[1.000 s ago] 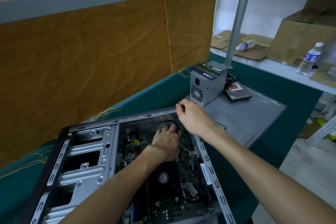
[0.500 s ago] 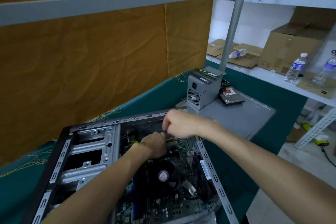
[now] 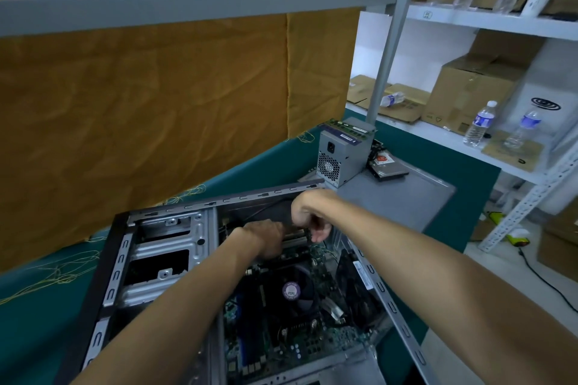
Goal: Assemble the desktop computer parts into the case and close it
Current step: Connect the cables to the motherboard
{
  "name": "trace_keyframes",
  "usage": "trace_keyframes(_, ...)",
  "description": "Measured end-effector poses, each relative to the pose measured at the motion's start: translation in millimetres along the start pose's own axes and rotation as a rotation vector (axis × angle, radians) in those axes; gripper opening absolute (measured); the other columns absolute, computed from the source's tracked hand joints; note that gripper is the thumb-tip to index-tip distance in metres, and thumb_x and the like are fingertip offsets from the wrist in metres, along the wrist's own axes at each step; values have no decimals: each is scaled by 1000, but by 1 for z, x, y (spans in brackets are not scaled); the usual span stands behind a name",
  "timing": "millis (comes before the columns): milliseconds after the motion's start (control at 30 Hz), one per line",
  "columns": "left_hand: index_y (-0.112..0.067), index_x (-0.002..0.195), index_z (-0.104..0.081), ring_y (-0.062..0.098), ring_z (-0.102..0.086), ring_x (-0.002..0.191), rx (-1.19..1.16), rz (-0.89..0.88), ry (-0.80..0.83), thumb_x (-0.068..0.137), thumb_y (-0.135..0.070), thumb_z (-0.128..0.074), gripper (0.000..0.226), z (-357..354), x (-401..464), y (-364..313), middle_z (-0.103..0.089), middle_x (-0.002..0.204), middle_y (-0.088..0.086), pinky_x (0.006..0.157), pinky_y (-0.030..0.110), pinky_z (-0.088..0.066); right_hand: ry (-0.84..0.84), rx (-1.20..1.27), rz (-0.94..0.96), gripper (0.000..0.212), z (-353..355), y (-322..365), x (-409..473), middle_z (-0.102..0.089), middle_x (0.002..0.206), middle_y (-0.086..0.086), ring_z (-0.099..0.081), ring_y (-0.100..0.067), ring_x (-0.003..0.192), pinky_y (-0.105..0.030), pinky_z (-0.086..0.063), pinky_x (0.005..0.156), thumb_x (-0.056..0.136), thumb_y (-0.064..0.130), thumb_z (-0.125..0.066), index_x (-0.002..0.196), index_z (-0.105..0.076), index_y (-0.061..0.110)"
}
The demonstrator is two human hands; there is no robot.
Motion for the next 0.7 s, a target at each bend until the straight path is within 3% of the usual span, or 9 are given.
trace_keyframes(133, -16, 148, -43, 31, -60, 124, 36, -13, -17, 100, -14, -43, 48, 2, -5, -2, -59, 139, 14, 92, 38, -48, -9, 78, -33, 41, -2, -4, -2, -64, 125, -19, -67, -19, 109, -27, -48, 107, 111, 16, -32, 134, -48, -13)
trace_keyframes(200, -14, 145, -46, 31, -60, 124, 59, -8, -24, 101, -14, -43, 45, 2, -6, -3, -59, 139, 14, 94, 39, -48, -18, 23, -30, 36, -6, -5, 0, -65, 117, -16, -68, -19, 97, -24, -49, 103, 110, 17, -32, 126, -53, -9)
trace_keyframes(267, -13, 143, -48, 31, -60, 124, 92, -16, -37, 101, -13, -45, 42, 3, -7, -4, -59, 139, 14, 94, 40, -49, -58, -182, 18, 32, -15, -5, -7, -67, 92, -13, -59, -20, 69, -23, -53, 81, 109, 18, -31, 115, -53, -5)
trace_keyframes(333, -21, 150, -41, 31, -59, 125, 134, -51, -51, 101, -13, -45, 50, 4, -7, -5, -58, 140, 12, 93, 40, -49, -98, -356, 67, 30, -24, -6, -11, -70, 80, -14, -55, -19, 57, -28, -52, 56, 108, 18, -34, 124, -49, -2)
trace_keyframes(400, -33, 160, -24, 30, -58, 127, 179, -94, -47, 102, -13, -45, 64, 6, -7, -6, -56, 144, 9, 92, 40, -49, -133, -444, 138, 39, -32, -8, -13, -69, 112, -19, -55, -21, 57, -24, -47, 36, 105, 14, -39, 140, -45, -3)
trace_keyframes(467, -37, 162, -11, 29, -58, 128, 220, -114, -44, 103, -13, -46, 73, 6, -7, -7, -55, 147, 8, 91, 41, -49, -190, -471, 192, 49, -34, -8, -11, -54, 137, -22, -54, -23, 61, -24, -44, 31, 103, 8, -44, 150, -37, -2)
trace_keyframes(533, -36, 163, -8, 29, -57, 129, 242, -117, -39, 104, -13, -47, 74, 6, -6, -7, -53, 148, 9, 92, 42, -50, -256, -457, 195, 60, -38, -7, -7, -45, 147, -23, -63, -28, 82, -32, -56, 56, 102, 8, -46, 157, -24, -2)
trace_keyframes(600, -36, 163, -8, 30, -56, 131, 243, -113, -29, 104, -12, -45, 74, 5, -6, -7, -51, 151, 8, 94, 42, -49, -292, -459, 200, 76, -45, -7, 2, -36, 156, -23, -60, -36, 120, -42, -55, 89, 101, 10, -50, 161, -5, -1)
trace_keyframes(700, -35, 163, -9, 29, -55, 132, 234, -115, -33, 104, -12, -45, 72, 7, -5, -8, -51, 152, 8, 95, 42, -48, -277, -421, 206, 84, -48, -10, 3, -28, 162, -22, -56, -34, 132, -44, -50, 103, 99, 8, -53, 161, 3, 1)
Point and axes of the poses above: each hand's wrist, its own x-axis towards the middle knuckle, its own z-axis out of the back of the hand, y = z × x, the point moved 3 cm from there along x, towards the middle knuckle
